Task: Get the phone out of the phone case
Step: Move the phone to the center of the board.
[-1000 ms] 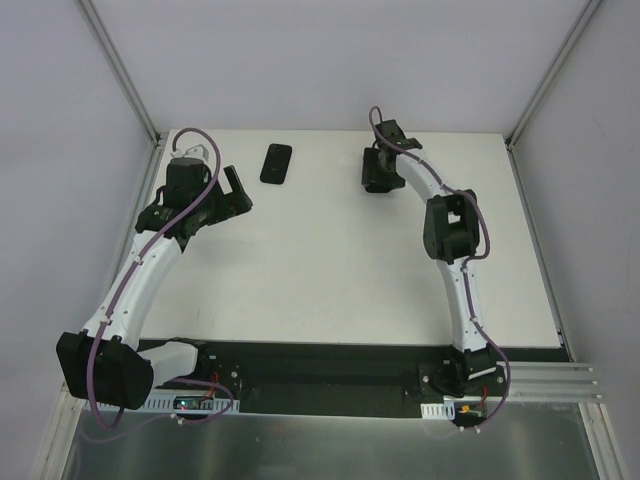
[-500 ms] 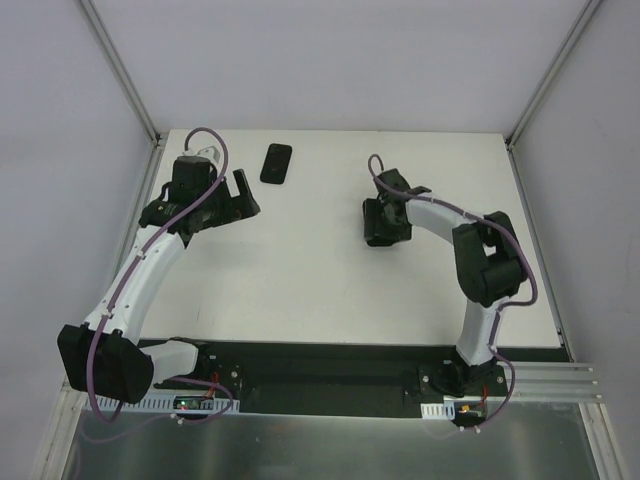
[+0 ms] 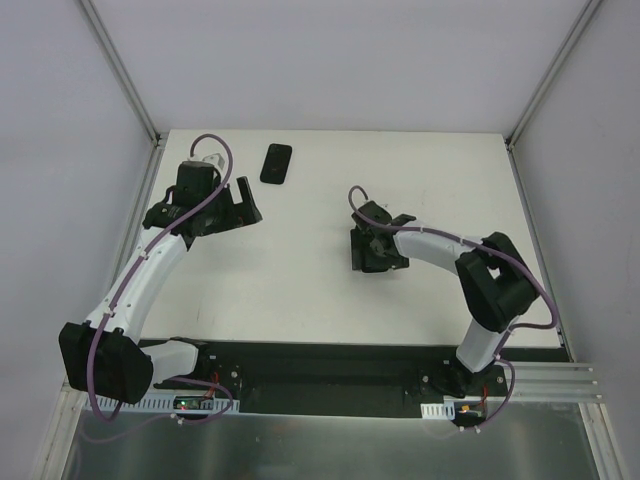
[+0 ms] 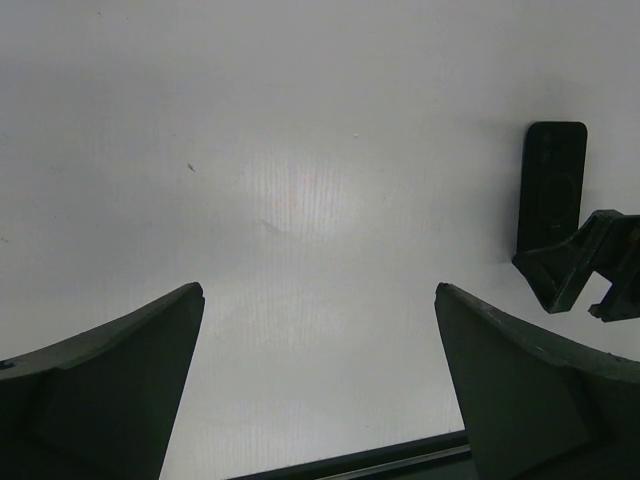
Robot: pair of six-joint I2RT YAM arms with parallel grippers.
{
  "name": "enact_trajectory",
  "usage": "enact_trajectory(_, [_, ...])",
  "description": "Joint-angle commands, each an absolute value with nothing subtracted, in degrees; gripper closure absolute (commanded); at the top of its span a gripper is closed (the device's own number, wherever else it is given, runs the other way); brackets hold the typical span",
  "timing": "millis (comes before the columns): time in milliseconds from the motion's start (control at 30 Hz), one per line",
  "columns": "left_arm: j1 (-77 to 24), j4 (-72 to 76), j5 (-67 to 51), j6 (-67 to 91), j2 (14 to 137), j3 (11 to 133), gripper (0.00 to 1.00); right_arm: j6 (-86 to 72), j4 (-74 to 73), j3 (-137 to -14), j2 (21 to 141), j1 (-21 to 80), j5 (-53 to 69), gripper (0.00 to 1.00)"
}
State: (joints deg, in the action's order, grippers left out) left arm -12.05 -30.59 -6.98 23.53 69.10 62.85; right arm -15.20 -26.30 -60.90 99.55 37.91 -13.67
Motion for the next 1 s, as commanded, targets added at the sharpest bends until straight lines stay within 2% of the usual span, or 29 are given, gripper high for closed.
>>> enact_trajectory(0, [-12.5,-30.9,-7.2,22.8,68.0,63.1,0.01,-14.5,-28.2,-65.3,102.0,38.0,-18.5,0.04])
enact_trajectory(100, [-12.5,-31.0,-6.2,22.7,67.2,62.8,0.01,-13.8,-27.6,-65.9,103.8,38.0,-18.8,0.03])
enact_trajectory(200, [-12.5,-31.0,-5.4,23.0,66.4,62.3,0.01,-12.7,-27.0,-66.3,105.1,37.9,-18.0,0.14])
enact_trajectory(233, [-12.5,-31.0,-5.0,23.4,66.4,62.1,0.01,-12.6,-27.0,-66.7,105.8,37.9,-17.8,0.23])
enact_trajectory(300, [-12.5,-31.1,-4.4,24.5,66.3,61.8,0.01,-12.6,-26.0,-66.6,106.1,37.9,-16.2,0.34])
enact_trajectory(333, [-12.5,-31.2,-4.4,24.8,66.3,61.8,0.01,-12.7,-25.7,-66.4,106.0,38.0,-15.6,0.46])
enact_trajectory(400, [-12.5,-31.4,-4.7,25.7,66.5,62.0,0.01,-12.8,-24.4,-65.7,105.3,38.0,-14.5,0.56])
enact_trajectory(433, [-12.5,-31.3,-5.2,26.0,66.5,61.9,0.01,-12.8,-24.3,-65.5,104.3,37.9,-14.4,0.70])
enact_trajectory(533, [-12.5,-28.7,-9.3,26.5,66.9,60.0,0.01,-12.9,-26.1,-65.6,101.5,37.9,-15.3,0.83])
enact_trajectory(667, [-12.6,-22.1,-15.0,35.2,67.8,53.5,0.01,-12.6,-24.4,-62.7,94.4,38.0,-12.9,0.86])
enact_trajectory(733, [-13.1,-18.7,-18.8,39.1,70.7,52.4,0.01,-12.6,-23.4,-60.6,91.1,38.0,-12.2,0.86])
enact_trajectory(767, [-14.1,-15.9,-24.3,40.9,72.0,51.7,0.01,-12.5,-23.3,-60.0,90.4,38.0,-12.0,0.87])
enact_trajectory(967, [-21.2,0.0,-31.6,49.3,84.1,51.9,0.01,-12.5,-14.7,-52.7,84.9,38.0,-1.6,0.89])
